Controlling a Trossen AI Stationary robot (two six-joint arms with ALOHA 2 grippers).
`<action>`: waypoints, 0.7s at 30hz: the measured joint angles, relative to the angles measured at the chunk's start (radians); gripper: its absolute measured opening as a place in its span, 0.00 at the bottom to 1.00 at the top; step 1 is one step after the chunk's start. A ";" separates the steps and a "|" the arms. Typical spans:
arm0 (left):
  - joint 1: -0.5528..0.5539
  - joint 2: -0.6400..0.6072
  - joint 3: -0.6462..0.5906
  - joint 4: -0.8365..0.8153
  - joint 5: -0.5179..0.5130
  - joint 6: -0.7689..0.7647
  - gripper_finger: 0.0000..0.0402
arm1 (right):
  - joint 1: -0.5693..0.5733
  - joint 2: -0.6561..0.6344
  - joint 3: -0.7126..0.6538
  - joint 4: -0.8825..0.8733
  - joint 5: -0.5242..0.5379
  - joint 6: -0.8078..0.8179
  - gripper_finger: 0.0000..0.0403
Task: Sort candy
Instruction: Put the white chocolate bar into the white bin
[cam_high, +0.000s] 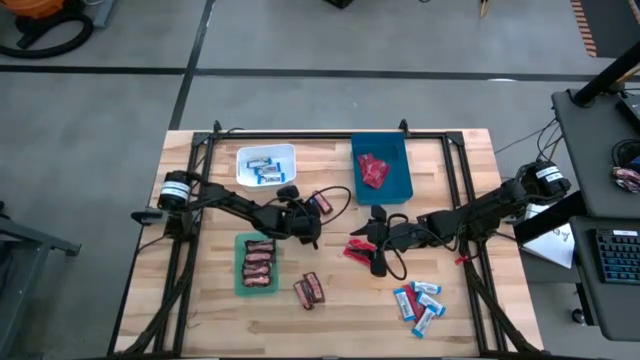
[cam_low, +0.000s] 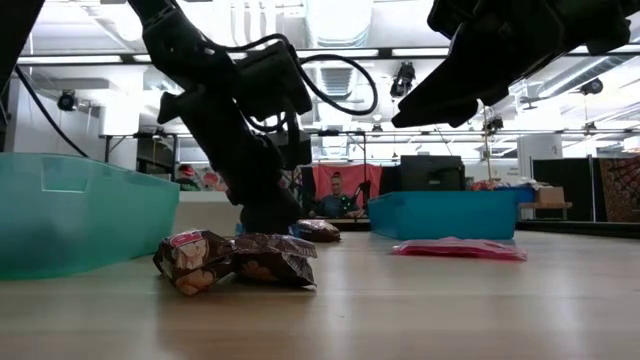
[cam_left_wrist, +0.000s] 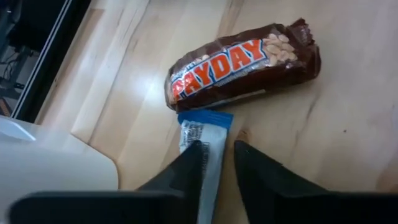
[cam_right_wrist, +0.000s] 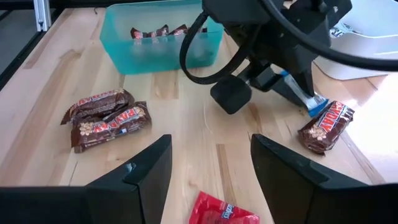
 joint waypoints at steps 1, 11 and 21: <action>0.000 -0.001 0.000 0.000 0.000 -0.003 0.14 | 0.000 0.000 0.000 -0.001 0.000 0.000 0.52; 0.000 -0.028 -0.001 -0.002 0.080 -0.012 0.00 | 0.000 0.000 0.000 -0.008 0.000 0.001 0.52; -0.010 -0.176 -0.001 -0.080 0.410 0.207 0.00 | 0.000 0.000 0.000 -0.013 0.000 0.015 0.52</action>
